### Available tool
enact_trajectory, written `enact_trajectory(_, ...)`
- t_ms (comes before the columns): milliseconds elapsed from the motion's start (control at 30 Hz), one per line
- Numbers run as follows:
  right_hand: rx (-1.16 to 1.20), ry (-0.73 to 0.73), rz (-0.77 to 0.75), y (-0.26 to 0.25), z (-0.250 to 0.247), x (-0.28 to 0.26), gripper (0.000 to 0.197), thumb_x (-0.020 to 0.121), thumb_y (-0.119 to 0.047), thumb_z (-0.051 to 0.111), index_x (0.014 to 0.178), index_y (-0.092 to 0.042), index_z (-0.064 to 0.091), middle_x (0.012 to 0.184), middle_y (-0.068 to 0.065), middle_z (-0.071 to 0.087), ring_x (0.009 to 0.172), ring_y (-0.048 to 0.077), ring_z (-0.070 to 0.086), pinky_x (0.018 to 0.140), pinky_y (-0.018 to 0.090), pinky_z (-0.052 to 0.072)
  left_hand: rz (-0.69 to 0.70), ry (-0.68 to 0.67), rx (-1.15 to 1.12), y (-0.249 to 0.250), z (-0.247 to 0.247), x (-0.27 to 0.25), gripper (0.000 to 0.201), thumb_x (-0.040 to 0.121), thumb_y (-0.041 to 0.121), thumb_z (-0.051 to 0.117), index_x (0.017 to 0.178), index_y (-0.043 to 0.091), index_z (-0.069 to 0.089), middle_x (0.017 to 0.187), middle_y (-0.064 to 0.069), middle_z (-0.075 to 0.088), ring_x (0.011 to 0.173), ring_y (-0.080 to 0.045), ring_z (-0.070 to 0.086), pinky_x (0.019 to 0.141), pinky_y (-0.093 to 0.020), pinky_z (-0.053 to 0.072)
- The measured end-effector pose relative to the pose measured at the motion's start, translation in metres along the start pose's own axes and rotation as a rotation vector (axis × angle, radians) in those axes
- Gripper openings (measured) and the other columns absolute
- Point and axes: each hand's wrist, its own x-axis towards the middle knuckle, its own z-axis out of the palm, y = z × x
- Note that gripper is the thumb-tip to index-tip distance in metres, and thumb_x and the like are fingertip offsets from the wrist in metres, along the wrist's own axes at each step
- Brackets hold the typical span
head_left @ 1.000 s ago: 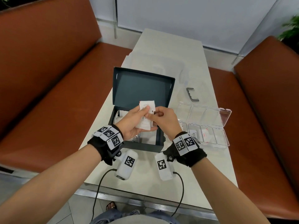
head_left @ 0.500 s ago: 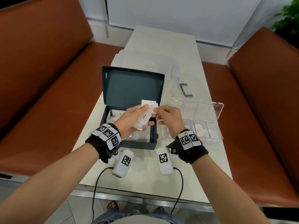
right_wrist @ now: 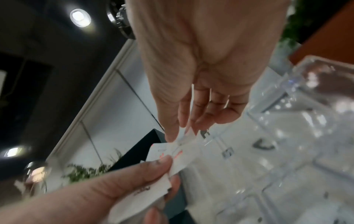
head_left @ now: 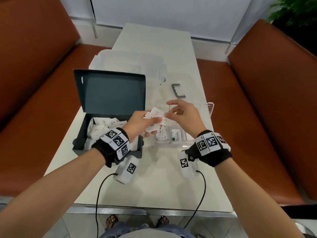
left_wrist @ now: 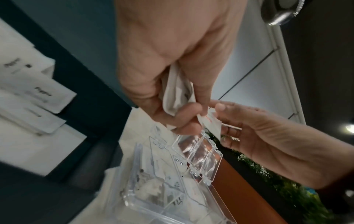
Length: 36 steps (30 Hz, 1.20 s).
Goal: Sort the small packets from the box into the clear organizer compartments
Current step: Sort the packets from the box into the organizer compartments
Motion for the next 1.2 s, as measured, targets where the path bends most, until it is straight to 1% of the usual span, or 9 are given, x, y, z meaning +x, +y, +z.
enact_trajectory(67,-0.15,-0.066,-0.033,0.005,-0.015,0.002,0.028,0.08,-0.016,0.075,0.107,-0.021,0.068,0.075,-0.002,0.071,0.067,-0.001,0.06,0.069,0.01,0.046,0.023,-0.009,0.0,0.003,0.013,0.006,0.017,0.088,0.023,0.071,0.101,0.011,0.069,0.077,-0.007,0.072,0.055,-0.018,0.063,0.038,-0.021,0.039)
enact_trajectory(133,-0.203,-0.063,0.002,0.014,-0.033,0.006,0.021,0.08,-0.013,0.074,0.1,-0.018,0.072,0.077,0.004,0.071,0.069,0.006,0.063,0.069,0.013,0.049,0.029,0.008,-0.026,0.005,0.025,0.012,0.02,0.089,0.023,0.07,0.102,0.007,0.068,0.079,-0.009,0.071,0.055,-0.018,0.063,0.037,-0.021,0.039)
enact_trajectory(367,-0.202,0.024,0.331,0.065,-0.068,0.005,0.007,0.086,-0.001,0.065,0.092,-0.003,0.067,0.073,0.012,0.069,0.046,0.007,0.06,0.046,0.013,0.05,-0.015,0.048,-0.079,0.001,0.05,0.022,0.018,0.09,0.022,0.069,0.102,0.009,0.065,0.083,-0.008,0.073,0.056,-0.018,0.063,0.039,-0.02,0.04)
enact_trajectory(567,-0.233,-0.026,0.351,0.082,-0.048,0.001,0.016,0.085,0.004,0.061,0.073,-0.006,0.059,0.074,0.016,0.068,0.047,0.014,0.064,0.056,0.029,0.059,-0.031,0.067,-0.06,-0.005,0.062,0.018,0.02,0.09,0.021,0.069,0.105,0.007,0.065,0.079,-0.005,0.074,0.057,-0.019,0.065,0.038,-0.021,0.039)
enact_trajectory(667,-0.408,-0.049,0.289,0.084,-0.037,0.001,0.005,0.085,-0.001,0.061,0.082,-0.004,0.064,0.093,0.015,0.068,0.08,0.028,0.067,0.075,0.037,0.057,-0.046,0.08,-0.075,-0.006,0.062,0.015,0.019,0.091,0.02,0.068,0.104,0.007,0.064,0.08,-0.006,0.073,0.055,-0.018,0.064,0.037,-0.02,0.038)
enact_trajectory(733,-0.554,-0.062,0.234,0.088,-0.035,0.0,0.005,0.087,-0.006,0.061,0.089,-0.006,0.065,0.101,0.011,0.066,0.093,0.028,0.062,0.083,0.036,0.052,-0.052,0.084,-0.084,-0.006,0.061,0.013,0.018,0.091,0.02,0.067,0.103,0.007,0.063,0.081,-0.007,0.072,0.054,-0.018,0.062,0.037,-0.019,0.038)
enact_trajectory(867,-0.799,-0.133,0.036,0.089,-0.045,0.0,0.008,0.087,-0.023,0.065,0.095,-0.023,0.065,0.105,0.0,0.06,0.098,0.022,0.056,0.069,0.031,0.041,-0.052,0.086,-0.081,-0.006,0.058,0.009,0.02,0.091,0.02,0.067,0.105,0.006,0.063,0.087,-0.011,0.071,0.055,-0.018,0.062,0.038,-0.02,0.039)
enact_trajectory(1000,-1.1,-0.387,-0.208,0.085,-0.049,0.005,0.022,0.081,-0.034,0.072,0.102,-0.036,0.064,0.117,-0.009,0.06,0.105,0.022,0.048,0.08,0.034,0.03,-0.054,0.087,-0.079,-0.006,0.055,0.008,0.025,0.092,0.02,0.067,0.109,0.002,0.062,0.089,-0.012,0.07,0.055,-0.018,0.062,0.038,-0.02,0.038)
enact_trajectory(1200,-1.187,-0.376,-0.211,0.087,-0.046,0.011,0.027,0.08,-0.043,0.071,0.105,-0.037,0.062,0.107,-0.01,0.066,0.105,0.02,0.047,0.082,0.037,0.026,-0.063,0.082,-0.094,-0.006,0.052,0.006,0.029,0.091,0.019,0.067,0.113,0.001,0.061,0.089,-0.013,0.07,0.056,-0.019,0.062,0.038,-0.02,0.038)
